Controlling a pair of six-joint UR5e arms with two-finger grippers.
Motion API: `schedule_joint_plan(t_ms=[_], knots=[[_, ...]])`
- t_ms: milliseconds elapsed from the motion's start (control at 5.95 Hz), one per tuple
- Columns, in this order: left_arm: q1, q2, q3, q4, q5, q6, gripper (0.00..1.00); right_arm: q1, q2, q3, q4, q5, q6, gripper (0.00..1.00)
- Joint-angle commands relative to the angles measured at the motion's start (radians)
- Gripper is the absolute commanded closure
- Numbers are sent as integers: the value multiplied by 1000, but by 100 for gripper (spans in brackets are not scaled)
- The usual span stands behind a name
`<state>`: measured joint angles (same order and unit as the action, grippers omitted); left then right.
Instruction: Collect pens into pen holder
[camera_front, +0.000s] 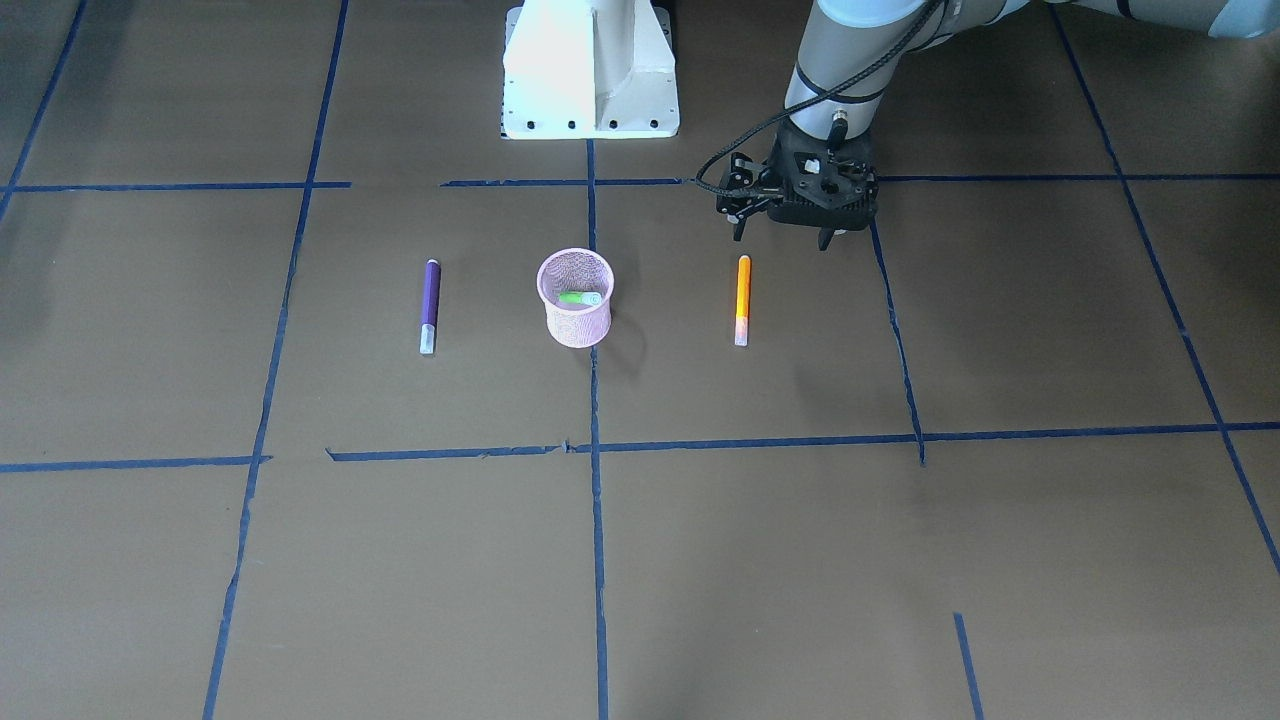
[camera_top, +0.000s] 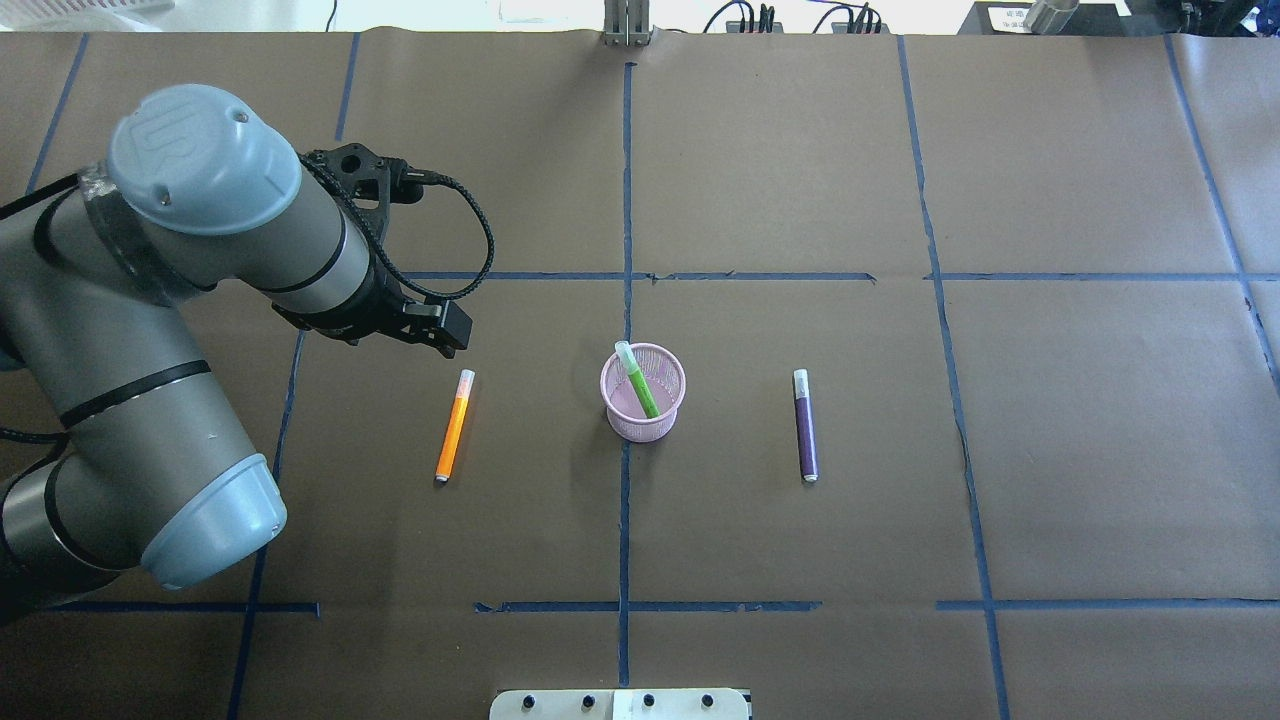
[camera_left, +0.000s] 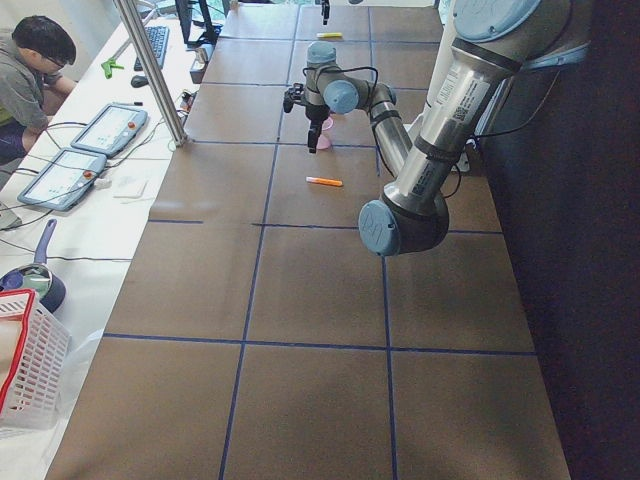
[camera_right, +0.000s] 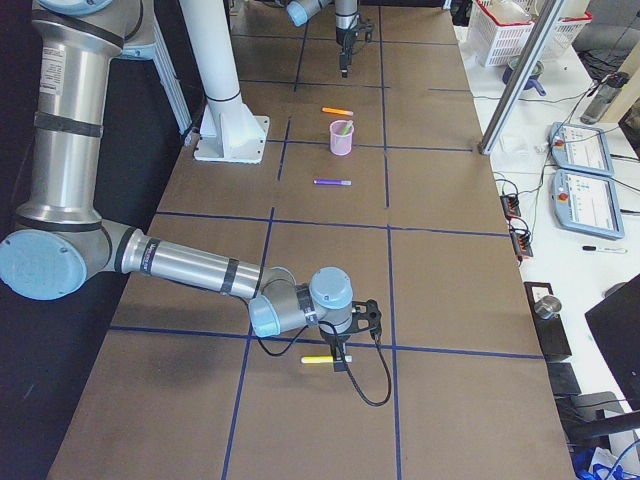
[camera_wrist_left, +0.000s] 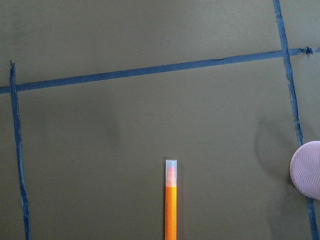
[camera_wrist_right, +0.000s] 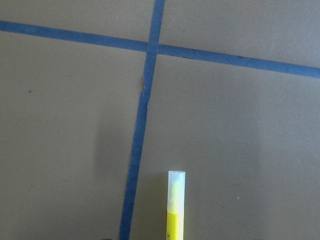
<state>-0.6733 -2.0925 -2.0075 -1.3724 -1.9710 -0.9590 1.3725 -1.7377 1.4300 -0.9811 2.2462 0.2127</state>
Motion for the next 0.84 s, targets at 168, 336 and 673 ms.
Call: schedule_joint_plan(t_ms=[168, 336, 673], knots=[[0, 3, -2, 1, 3, 0, 0, -45, 18, -82, 38, 6, 11, 11], [-2, 3, -2, 1, 4, 0, 0, -53, 29, -94, 36, 3, 8, 15], [-2, 3, -2, 1, 4, -1, 0, -72, 53, -122, 36, 3, 8, 25]])
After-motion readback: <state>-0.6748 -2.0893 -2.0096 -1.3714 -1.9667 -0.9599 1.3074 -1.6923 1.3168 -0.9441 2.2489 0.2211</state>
